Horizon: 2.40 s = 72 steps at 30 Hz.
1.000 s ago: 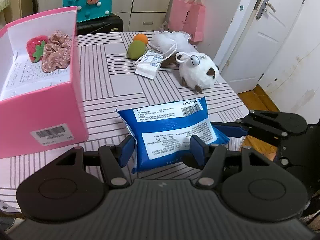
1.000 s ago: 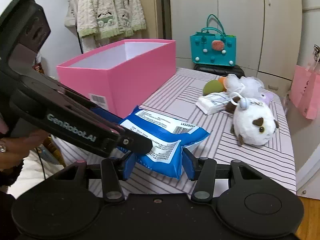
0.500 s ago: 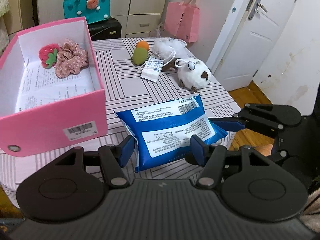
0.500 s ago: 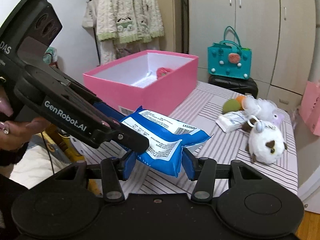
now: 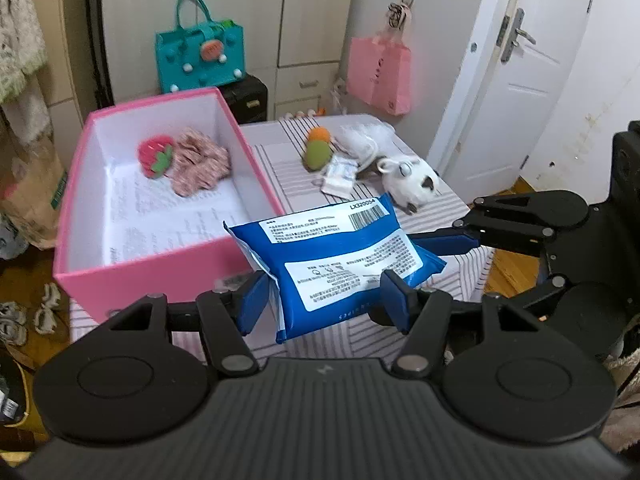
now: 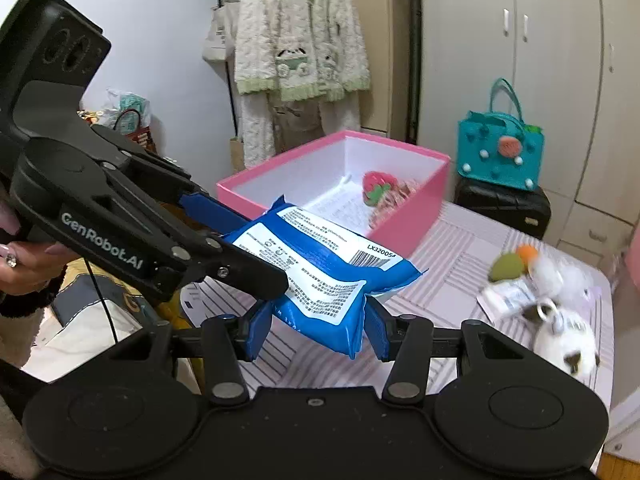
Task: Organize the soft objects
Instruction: 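Lift the wipes pack with the left tool and carry it over the pink box, then lower the wipes pack into the box and open the left tool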
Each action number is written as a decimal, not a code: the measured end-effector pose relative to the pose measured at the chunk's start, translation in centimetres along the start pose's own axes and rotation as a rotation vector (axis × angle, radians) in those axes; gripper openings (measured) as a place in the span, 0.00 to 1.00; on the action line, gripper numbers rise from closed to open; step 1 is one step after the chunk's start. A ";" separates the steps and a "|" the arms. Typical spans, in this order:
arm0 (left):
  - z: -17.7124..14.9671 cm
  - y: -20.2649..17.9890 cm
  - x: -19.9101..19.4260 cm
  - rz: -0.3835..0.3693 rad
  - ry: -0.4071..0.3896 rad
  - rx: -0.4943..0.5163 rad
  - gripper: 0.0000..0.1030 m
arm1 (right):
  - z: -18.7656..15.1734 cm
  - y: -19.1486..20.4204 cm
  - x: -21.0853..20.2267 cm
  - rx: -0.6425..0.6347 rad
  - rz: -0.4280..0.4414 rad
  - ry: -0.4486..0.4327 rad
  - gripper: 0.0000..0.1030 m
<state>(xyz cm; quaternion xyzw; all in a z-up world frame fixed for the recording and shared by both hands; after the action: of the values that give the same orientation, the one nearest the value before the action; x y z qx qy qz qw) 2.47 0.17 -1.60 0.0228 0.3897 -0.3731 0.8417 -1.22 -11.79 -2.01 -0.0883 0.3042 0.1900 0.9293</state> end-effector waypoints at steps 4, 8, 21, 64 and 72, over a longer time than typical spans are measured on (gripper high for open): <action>0.5 1.0 -1.6 0.026 -0.034 0.011 0.58 | 1.6 0.8 0.5 -0.028 0.011 -0.018 0.54; 1.2 2.6 -2.4 0.048 -0.070 0.010 0.59 | 3.3 1.1 1.9 -0.048 0.022 -0.045 0.54; 6.0 11.1 -0.9 0.097 -0.166 -0.099 0.59 | 9.0 -0.7 8.8 -0.063 0.068 -0.111 0.49; 8.0 16.3 5.1 0.123 0.060 -0.141 0.65 | 9.8 -1.5 12.8 -0.109 -0.051 0.046 0.49; 7.8 13.9 1.0 0.179 0.058 -0.075 0.65 | 10.4 -2.2 8.6 -0.074 -0.013 -0.001 0.49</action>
<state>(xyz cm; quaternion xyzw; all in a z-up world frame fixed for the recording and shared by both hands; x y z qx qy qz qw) 16.92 7.00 -0.37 0.0369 0.4240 -0.2810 0.8602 11.61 -8.27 1.24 -0.1245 0.2957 0.1953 0.9268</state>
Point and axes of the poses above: each gripper's, at about its wrist camera, not at the fingertips, and x roughly the way its jaws point, y to its left, z to its top, the point moved 4 cm from there along x, roughly the way its jaws point, and after that the axes turned 9 degrees about -z, right-handed, at the moved point
